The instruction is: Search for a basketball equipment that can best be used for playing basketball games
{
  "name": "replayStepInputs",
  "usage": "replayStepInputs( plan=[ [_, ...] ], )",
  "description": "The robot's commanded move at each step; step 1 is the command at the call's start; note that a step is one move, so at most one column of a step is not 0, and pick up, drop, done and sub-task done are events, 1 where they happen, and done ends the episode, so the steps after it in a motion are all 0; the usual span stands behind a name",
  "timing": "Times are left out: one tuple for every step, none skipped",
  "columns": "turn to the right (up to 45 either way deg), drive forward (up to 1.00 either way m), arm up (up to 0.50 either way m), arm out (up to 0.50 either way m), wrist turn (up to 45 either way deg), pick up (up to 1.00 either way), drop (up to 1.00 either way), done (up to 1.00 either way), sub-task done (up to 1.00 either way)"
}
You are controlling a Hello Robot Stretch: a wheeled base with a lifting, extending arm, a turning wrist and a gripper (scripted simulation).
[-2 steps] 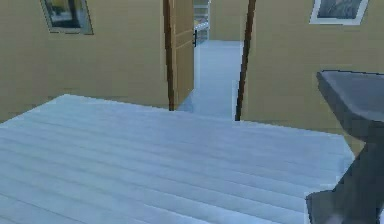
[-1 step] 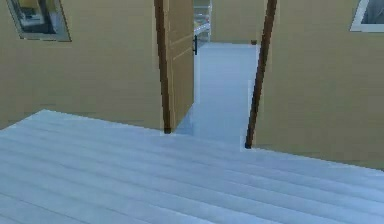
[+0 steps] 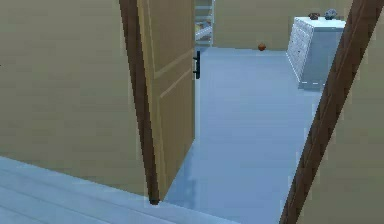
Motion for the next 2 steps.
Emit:
replayStepInputs(
  plan=[
    [3.0, 0.00, 0.00, 0.00, 0.0, 0.00, 0.00, 0.00, 0.00],
    [0.0, 0.60, 0.00, 0.00, 0.0, 0.00, 0.00, 0.00, 0.00]
  ],
)
